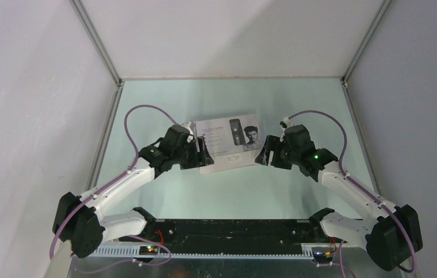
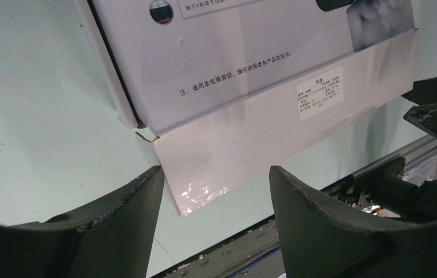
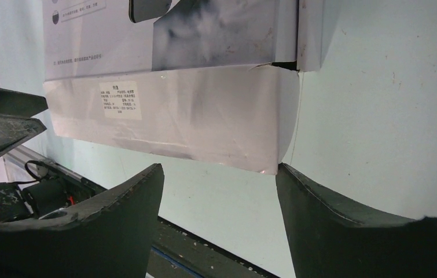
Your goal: Sort the hair-cutting tools
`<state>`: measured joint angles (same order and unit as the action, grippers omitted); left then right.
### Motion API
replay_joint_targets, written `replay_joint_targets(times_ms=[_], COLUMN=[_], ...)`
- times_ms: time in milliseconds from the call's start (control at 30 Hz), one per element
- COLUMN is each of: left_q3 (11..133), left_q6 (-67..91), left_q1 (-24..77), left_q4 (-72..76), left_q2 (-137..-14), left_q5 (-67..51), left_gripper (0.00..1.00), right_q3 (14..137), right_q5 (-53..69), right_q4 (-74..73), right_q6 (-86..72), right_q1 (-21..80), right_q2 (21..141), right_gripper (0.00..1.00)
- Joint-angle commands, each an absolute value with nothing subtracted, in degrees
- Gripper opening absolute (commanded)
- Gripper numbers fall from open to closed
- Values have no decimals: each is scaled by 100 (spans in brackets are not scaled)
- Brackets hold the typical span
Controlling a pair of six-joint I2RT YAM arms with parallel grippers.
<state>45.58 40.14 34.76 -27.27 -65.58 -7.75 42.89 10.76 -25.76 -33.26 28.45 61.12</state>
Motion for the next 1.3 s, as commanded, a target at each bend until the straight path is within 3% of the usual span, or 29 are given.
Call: replay_joint_targets(times_ms=[0,833,1267], left_q3=[4724,4643,4547], left_q6=[4076,4082,4074], left_q1=[3541,3494,3442], left_q4=[-2688,-2651,-2769], left_q2=[-6452,-6422,-6194], left_q5=[-900,-850,-441], left_gripper=[72,72,78], right_q3=[4562,4358,3964], right_q5=[919,804,808], right_q4=[-2557,-2340,-1827], right_q6=[-3198,-3197,-3075], right_q1=[2941,3017,2961], right_q2=[6138,6514,6363], right_gripper=[76,77,77])
